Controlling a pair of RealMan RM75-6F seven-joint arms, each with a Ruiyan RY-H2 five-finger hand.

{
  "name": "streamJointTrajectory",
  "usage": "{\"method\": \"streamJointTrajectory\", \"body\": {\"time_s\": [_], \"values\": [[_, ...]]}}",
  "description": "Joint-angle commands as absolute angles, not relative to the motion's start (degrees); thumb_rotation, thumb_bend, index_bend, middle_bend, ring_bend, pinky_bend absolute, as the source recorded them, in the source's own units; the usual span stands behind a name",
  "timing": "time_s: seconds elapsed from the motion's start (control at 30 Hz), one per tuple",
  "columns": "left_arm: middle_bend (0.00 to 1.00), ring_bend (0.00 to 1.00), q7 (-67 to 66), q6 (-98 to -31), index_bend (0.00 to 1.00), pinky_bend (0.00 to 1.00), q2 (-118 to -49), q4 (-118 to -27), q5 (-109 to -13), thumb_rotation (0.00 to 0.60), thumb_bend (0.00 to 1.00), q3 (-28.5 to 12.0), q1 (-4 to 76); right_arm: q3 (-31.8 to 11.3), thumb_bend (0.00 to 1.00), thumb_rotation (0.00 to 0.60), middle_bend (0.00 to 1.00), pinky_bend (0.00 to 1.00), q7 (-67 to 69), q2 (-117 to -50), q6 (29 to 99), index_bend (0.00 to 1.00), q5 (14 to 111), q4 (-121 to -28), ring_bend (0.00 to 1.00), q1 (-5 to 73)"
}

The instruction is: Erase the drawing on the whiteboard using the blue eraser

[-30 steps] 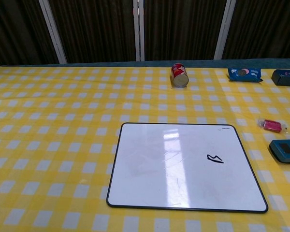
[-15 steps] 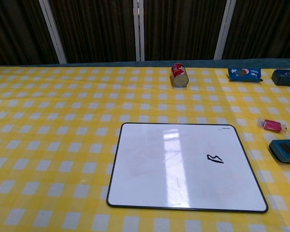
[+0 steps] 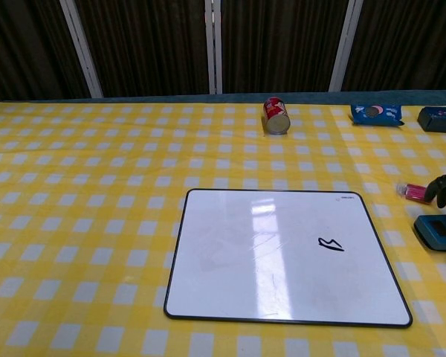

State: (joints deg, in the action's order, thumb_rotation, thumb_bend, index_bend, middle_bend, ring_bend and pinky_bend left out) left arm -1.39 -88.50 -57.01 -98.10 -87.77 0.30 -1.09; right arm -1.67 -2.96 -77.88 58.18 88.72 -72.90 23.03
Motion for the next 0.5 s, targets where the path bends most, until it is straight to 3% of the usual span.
{"method": "streamJointTrajectory", "body": {"time_s": [0.03, 0.5], "values": [[0.0, 0.0, -1.57, -88.28, 0.0, 0.0, -57.08, -98.11, -87.66, 0.6, 0.0, 0.3, -0.98, -1.55, 0.13, 0.6, 0.35, 0.35, -3.16, -78.58, 58.06, 0.31, 88.38, -72.08, 0.26, 23.37], [0.0, 0.0, -2.36, -87.81, 0.0, 0.0, -57.39, -98.21, -87.28, 0.6, 0.0, 0.28, -0.73, -0.04, 0.19, 0.6, 0.43, 0.41, -3.95, -81.51, 60.0, 0.4, 89.82, -66.3, 0.35, 24.09]]}}
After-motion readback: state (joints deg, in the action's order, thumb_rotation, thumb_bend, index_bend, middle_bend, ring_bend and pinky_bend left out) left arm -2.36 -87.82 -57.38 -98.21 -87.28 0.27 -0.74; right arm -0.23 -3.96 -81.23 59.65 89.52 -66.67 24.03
